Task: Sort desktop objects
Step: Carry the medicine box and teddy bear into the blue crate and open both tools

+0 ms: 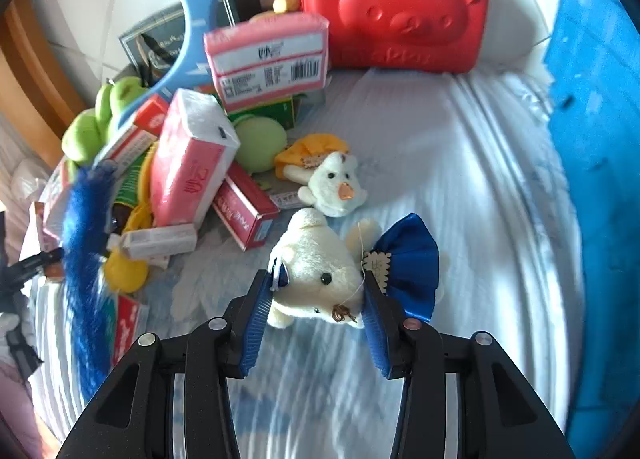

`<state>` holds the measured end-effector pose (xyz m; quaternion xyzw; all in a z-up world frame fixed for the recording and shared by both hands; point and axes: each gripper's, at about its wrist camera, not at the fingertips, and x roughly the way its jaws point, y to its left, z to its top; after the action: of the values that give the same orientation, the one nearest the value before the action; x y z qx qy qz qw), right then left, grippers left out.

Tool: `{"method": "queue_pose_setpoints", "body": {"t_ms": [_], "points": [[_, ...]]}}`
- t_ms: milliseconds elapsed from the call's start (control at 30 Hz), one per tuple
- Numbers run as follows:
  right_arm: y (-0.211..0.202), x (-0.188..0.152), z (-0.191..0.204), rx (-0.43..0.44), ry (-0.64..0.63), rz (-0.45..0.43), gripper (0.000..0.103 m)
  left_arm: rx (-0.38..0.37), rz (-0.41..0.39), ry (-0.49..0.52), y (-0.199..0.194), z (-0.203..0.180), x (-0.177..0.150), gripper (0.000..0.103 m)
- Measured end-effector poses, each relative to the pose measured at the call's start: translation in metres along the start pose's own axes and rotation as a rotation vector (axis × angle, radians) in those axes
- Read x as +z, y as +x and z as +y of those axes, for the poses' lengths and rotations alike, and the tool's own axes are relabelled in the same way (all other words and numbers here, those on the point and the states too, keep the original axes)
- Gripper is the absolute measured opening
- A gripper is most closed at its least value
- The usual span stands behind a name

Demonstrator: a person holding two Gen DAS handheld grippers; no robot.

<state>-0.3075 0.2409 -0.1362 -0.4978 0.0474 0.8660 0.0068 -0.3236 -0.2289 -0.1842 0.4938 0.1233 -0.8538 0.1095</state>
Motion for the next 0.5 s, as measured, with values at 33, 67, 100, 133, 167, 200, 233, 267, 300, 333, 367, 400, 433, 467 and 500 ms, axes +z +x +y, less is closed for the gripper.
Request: {"method": "queue_pose_setpoints", "body": {"t_ms": [33, 67, 100, 133, 167, 200, 233, 267, 300, 333, 367, 400, 433, 467, 500], "points": [[-0.008, -0.003, 0.001, -0.005, -0.003, -0.014, 0.043, -0.004, -0.031, 0.014, -0.013, -0.001, -0.002, 0.032], [-0.018, -0.003, 0.002, -0.01, -0.005, -0.034, 0.043, -0.001, -0.059, 0.028, -0.026, -0.002, -0.005, 0.032], [-0.032, -0.006, 0.001, -0.011, -0.003, -0.063, 0.043, -0.003, -0.085, 0.041, -0.039, -0.004, -0.008, 0.032], [-0.043, -0.008, 0.001, -0.008, -0.001, -0.084, 0.043, -0.012, -0.113, 0.053, -0.054, -0.006, -0.011, 0.032], [-0.057, -0.012, 0.001, -0.003, 0.002, -0.113, 0.043, -0.023, -0.145, 0.065, -0.074, -0.009, -0.016, 0.032], [-0.066, -0.013, 0.001, -0.001, 0.003, -0.134, 0.043, -0.03, -0.166, 0.077, -0.089, -0.013, -0.02, 0.032], [-0.079, -0.016, 0.001, 0.0, -0.002, -0.163, 0.043, -0.043, -0.192, 0.094, -0.107, -0.018, -0.024, 0.032], [-0.09, -0.019, 0.002, 0.0, -0.009, -0.187, 0.043, -0.051, -0.212, 0.107, -0.121, -0.024, -0.029, 0.032], [-0.104, -0.021, 0.002, -0.001, -0.017, -0.216, 0.043, -0.059, -0.237, 0.13, -0.138, -0.032, -0.034, 0.032], [-0.119, -0.023, 0.002, -0.005, -0.026, -0.246, 0.043, -0.07, -0.259, 0.15, -0.152, -0.042, -0.037, 0.032], [-0.131, -0.024, 0.0, -0.009, -0.033, -0.273, 0.043, -0.086, -0.278, 0.163, -0.164, -0.056, -0.037, 0.032], [-0.145, -0.026, -0.002, -0.017, -0.034, -0.301, 0.043, -0.106, -0.29, 0.173, -0.176, -0.066, -0.04, 0.032], [-0.16, -0.028, -0.006, -0.015, -0.04, -0.332, 0.043, -0.127, -0.303, 0.185, -0.188, -0.076, -0.044, 0.032], [-0.175, -0.029, -0.01, -0.017, -0.044, -0.364, 0.043, -0.159, -0.324, 0.202, -0.203, -0.092, -0.048, 0.032], [-0.188, -0.031, -0.014, -0.023, -0.046, -0.393, 0.043, -0.178, -0.339, 0.221, -0.215, -0.105, -0.055, 0.032]]}}
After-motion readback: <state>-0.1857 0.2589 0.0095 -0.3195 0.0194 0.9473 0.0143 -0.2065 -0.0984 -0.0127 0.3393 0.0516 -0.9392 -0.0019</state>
